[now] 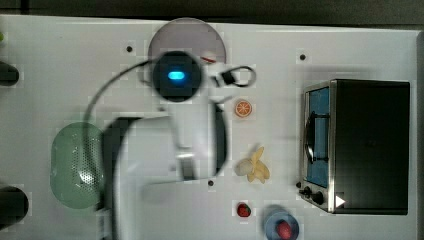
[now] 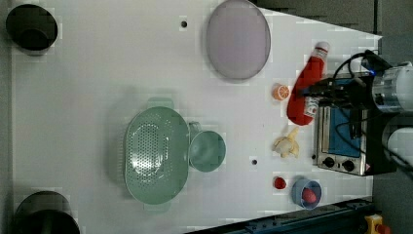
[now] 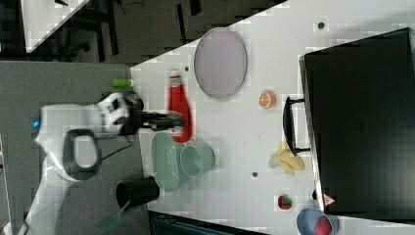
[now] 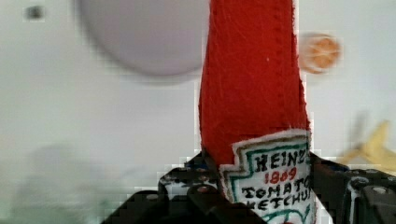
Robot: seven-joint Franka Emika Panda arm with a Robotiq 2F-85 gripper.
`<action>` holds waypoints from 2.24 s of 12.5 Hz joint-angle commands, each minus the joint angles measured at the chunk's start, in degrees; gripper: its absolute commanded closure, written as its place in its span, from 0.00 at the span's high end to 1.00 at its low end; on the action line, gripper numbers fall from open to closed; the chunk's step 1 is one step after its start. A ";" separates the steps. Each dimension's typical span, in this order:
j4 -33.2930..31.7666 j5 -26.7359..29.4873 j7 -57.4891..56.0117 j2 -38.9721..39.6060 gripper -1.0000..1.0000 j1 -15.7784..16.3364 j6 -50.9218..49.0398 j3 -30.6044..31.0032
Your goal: Pick ketchup from strainer and place it on the table
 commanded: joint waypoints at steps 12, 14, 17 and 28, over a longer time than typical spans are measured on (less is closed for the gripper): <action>-19.35 -0.77 -6.21 8.66 0.71 0.01 26.99 -6.86; -19.21 -0.76 -6.20 9.84 0.93 0.04 28.65 -6.75; -17.11 -0.64 -5.99 5.52 1.00 0.07 26.99 -6.68; 19.10 0.03 19.96 -3.77 1.00 0.24 -22.21 -3.77</action>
